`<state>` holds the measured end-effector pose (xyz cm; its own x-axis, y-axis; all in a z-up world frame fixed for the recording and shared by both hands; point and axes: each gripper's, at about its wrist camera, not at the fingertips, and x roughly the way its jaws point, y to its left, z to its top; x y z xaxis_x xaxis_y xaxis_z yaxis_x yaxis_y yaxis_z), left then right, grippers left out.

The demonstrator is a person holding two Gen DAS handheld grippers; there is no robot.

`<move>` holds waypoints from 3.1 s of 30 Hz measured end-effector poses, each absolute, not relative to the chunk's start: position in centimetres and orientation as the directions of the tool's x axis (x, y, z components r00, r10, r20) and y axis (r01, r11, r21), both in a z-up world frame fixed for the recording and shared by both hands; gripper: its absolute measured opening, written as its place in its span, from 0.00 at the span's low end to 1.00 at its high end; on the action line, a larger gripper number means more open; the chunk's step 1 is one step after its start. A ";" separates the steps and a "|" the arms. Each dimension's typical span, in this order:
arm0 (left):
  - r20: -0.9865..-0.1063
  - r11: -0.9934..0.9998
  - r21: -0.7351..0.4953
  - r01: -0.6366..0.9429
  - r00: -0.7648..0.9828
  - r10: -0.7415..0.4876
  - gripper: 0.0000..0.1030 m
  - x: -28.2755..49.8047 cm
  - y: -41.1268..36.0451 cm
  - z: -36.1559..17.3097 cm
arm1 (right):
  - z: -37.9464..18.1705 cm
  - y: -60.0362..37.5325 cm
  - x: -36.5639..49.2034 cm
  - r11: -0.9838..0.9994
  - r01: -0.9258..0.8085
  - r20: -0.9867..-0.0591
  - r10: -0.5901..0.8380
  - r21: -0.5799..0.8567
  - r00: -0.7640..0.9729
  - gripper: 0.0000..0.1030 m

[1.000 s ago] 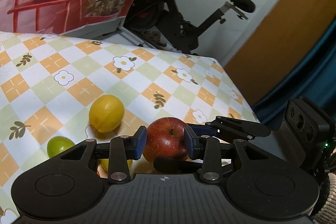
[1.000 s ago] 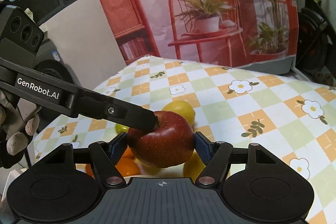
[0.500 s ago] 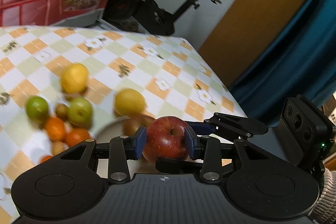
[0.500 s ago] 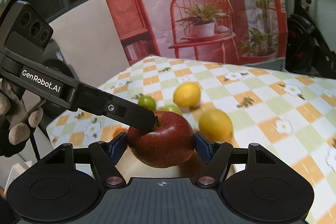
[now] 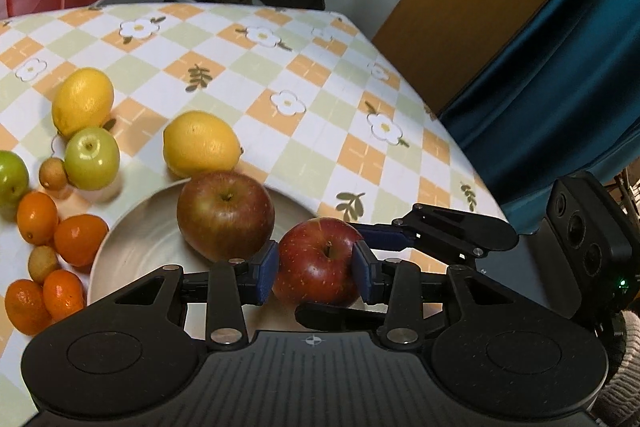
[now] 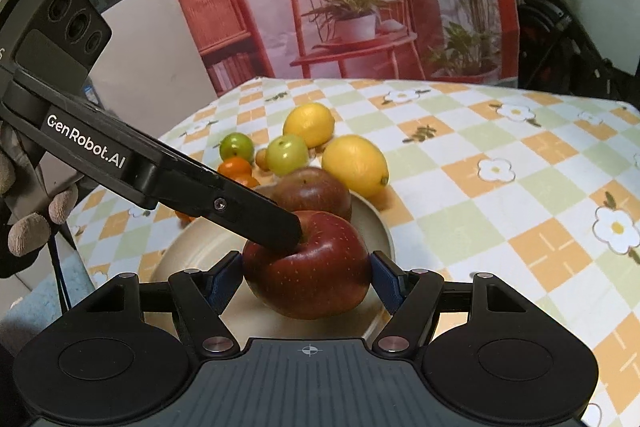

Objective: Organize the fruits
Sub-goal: 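Carry the red apple with the left gripper beside the dark apple on the plate, then open the left gripper to release the red apple on the plate, then move the left gripper toward a yellow lemon on the table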

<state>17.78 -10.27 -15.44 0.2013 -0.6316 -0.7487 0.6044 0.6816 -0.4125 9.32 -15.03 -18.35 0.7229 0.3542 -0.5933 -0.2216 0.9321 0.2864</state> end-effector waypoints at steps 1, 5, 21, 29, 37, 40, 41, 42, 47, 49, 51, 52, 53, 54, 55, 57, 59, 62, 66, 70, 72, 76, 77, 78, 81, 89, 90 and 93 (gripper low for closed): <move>-0.752 0.683 -0.410 0.605 0.199 -0.628 0.41 17.8 -10.4 -15.6 | -18.5 -15.0 9.5 0.932 -0.225 -0.596 0.355 0.284 0.720 0.63; -0.761 0.690 -0.402 0.602 0.199 -0.618 0.41 17.9 -10.7 -15.9 | -18.9 -15.0 9.8 0.934 -0.236 -0.606 0.355 0.269 0.712 0.63; -0.767 0.702 -0.384 0.599 0.216 -0.604 0.41 18.0 -10.6 -16.2 | -19.2 -14.6 10.3 0.932 -0.286 -0.612 0.361 0.221 0.704 0.63; -0.769 0.702 -0.377 0.604 0.219 -0.601 0.41 18.0 -10.6 -16.1 | -19.3 -15.0 10.6 0.931 -0.286 -0.616 0.365 0.228 0.698 0.64; -0.766 0.708 -0.357 0.609 0.243 -0.595 0.40 17.9 -10.2 -15.6 | -18.8 -14.5 10.6 0.940 -0.274 -0.636 0.339 0.203 0.694 0.65; -0.760 0.713 -0.352 0.607 0.259 -0.596 0.40 17.8 -9.8 -15.1 | -18.5 -14.2 10.5 0.943 -0.275 -0.644 0.329 0.187 0.690 0.69; -0.757 0.712 -0.351 0.608 0.264 -0.598 0.40 17.8 -9.7 -14.9 | -18.3 -14.1 10.5 0.944 -0.276 -0.646 0.325 0.179 0.691 0.71; -0.754 0.712 -0.350 0.608 0.269 -0.600 0.40 17.7 -9.5 -14.6 | -18.1 -13.9 10.4 0.946 -0.277 -0.648 0.320 0.171 0.692 0.71; -0.728 0.715 -0.347 0.607 0.306 -0.613 0.40 17.8 -8.4 -13.1 | -17.0 -13.8 10.2 0.945 -0.292 -0.642 0.318 0.150 0.697 0.71; -0.718 0.717 -0.349 0.604 0.319 -0.618 0.40 17.9 -7.9 -12.5 | -16.4 -13.8 10.2 0.942 -0.301 -0.638 0.323 0.146 0.700 0.71; -0.707 0.722 -0.346 0.599 0.339 -0.620 0.40 18.1 -7.4 -11.9 | -15.8 -13.7 10.2 0.940 -0.310 -0.631 0.328 0.144 0.703 0.71; -0.702 0.727 -0.341 0.596 0.353 -0.618 0.40 18.2 -7.1 -11.5 | -15.5 -13.7 10.3 0.939 -0.313 -0.626 0.330 0.142 0.706 0.71; -0.696 0.735 -0.330 0.593 0.372 -0.614 0.40 18.3 -6.8 -11.2 | -15.1 -13.7 10.4 0.939 -0.315 -0.621 0.330 0.138 0.711 0.71; -0.689 0.744 -0.314 0.590 0.397 -0.606 0.40 18.3 -6.5 -10.9 | -14.9 -13.7 10.5 0.939 -0.316 -0.615 0.329 0.134 0.716 0.71; -0.683 0.753 -0.298 0.587 0.420 -0.598 0.40 18.3 -6.3 -10.5 | -14.5 -13.7 10.6 0.940 -0.314 -0.608 0.327 0.131 0.723 0.71; -0.669 0.773 -0.264 0.578 0.467 -0.578 0.40 18.5 -5.9 -10.0 | -14.0 -13.8 11.0 0.944 -0.305 -0.597 0.317 0.125 0.737 0.71; -0.653 0.796 -0.233 0.559 0.516 -0.554 0.40 18.8 -5.4 -9.5 | -13.6 -14.1 11.7 0.949 -0.289 -0.590 0.306 0.127 0.747 0.70; -0.636 0.823 -0.212 0.527 0.565 -0.526 0.40 19.6 -4.6 -9.0 | -13.3 -14.4 13.0 0.957 -0.260 -0.584 0.287 0.132 0.760 0.69; -0.627 0.851 -0.173 0.496 0.611 -0.483 0.40 20.6 -4.0 -8.7 | -13.3 -14.7 14.9 0.962 -0.232 -0.583 0.272 0.144 0.765 0.68; -0.619 0.876 -0.128 0.465 0.652 -0.437 0.40 21.8 -3.4 -8.7 | -13.7 -14.9 16.9 0.965 -0.208 -0.591 0.261 0.158 0.763 0.66; -0.616 0.886 -0.118 0.449 0.666 -0.420 0.40 22.4 -3.1 -8.6 | -14.0 -15.0 17.9 0.967 -0.196 -0.596 0.256 0.166 0.761 0.66; -0.610 0.904 -0.095 0.416 0.693 -0.383 0.40 23.4 -2.5 -8.7 | -14.5 -15.3 19.7 0.967 -0.172 -0.606 0.252 0.187 0.754 0.63; -0.611 0.908 -0.094 0.409 0.696 -0.377 0.40 23.7 -2.4 -8.8 | -14.6 -15.3 20.1 0.967 -0.167 -0.609 0.250 0.191 0.753 0.63; -0.613 0.910 -0.096 0.404 0.697 -0.373 0.40 24.0 -2.3 -8.9 | -14.7 -15.4 20.5 0.968 -0.162 -0.612 0.248 0.193 0.751 0.62; -0.622 0.915 -0.103 0.391 0.692 -0.366 0.40 24.8 -2.1 -9.4 | -15.0 -15.5 21.3 0.968 -0.153 -0.621 0.245 0.200 0.745 0.62; -0.631 0.918 -0.107 0.381 0.687 -0.359 0.40 25.7 -1.8 -10.5 | -16.5 -15.9 22.8 0.963 -0.144 -0.659 0.260 0.227 0.706 0.59; -0.633 0.918 -0.107 0.381 0.686 -0.359 0.40 25.8 -1.8 -10.7 | -16.7 -15.9 23.0 0.962 -0.143 -0.664 0.264 0.232 0.700 0.59; -0.638 0.918 -0.113 0.379 0.681 -0.360 0.40 26.1 -1.6 -11.0 | -17.2 -16.0 23.3 0.958 -0.140 -0.674 0.276 0.250 0.685 0.59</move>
<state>26.09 -1.60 -11.00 0.6807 -0.3596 -0.6382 0.3792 0.9184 -0.1130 23.34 -15.96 -17.23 0.6848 0.2760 -0.6744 -0.1398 0.9581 0.2502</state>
